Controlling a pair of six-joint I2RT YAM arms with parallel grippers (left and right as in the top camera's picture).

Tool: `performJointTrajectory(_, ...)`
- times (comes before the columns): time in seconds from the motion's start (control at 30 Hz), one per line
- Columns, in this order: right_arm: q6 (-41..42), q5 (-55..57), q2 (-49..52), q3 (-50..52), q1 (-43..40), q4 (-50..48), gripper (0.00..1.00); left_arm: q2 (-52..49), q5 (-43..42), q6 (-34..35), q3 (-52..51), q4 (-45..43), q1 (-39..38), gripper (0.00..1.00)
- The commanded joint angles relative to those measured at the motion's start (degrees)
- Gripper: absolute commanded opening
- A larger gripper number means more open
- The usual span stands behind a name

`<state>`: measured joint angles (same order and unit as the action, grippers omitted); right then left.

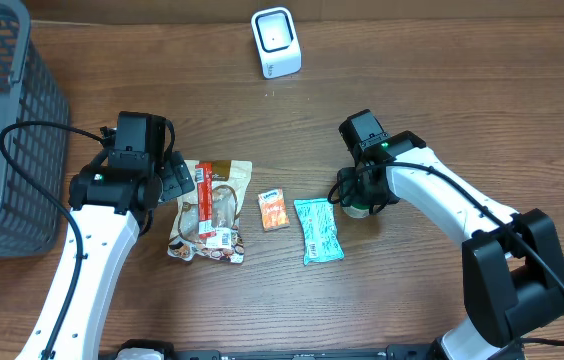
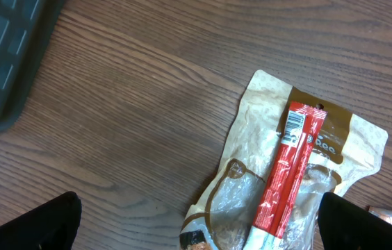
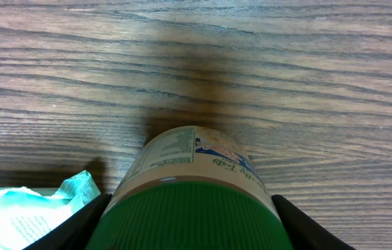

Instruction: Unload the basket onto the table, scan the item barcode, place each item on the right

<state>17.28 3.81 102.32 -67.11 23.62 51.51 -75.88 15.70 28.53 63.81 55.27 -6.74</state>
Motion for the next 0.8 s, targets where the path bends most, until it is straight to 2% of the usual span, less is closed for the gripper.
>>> performJointTrajectory(0.0,1.2,1.1,0.1,0.4,-0.1,0.2,0.66,0.2,0.8,-0.2,0.9,0.0,0.0,1.0)
performJointTrajectory(0.1,1.1,1.0,0.1,0.4,-0.1,0.5,0.75,0.2,0.8,-0.2,0.9,0.0,0.0,1.0)
performJointTrajectory(0.2,1.2,0.7,0.1,0.4,-0.1,0.9,0.77,0.2,0.8,-0.2,0.9,0.0,0.0,0.99)
performJointTrajectory(0.77,1.1,0.4,0.4,1.5,-0.1,-0.7,0.77,0.2,0.8,-0.2,0.9,0.0,0.0,1.0)
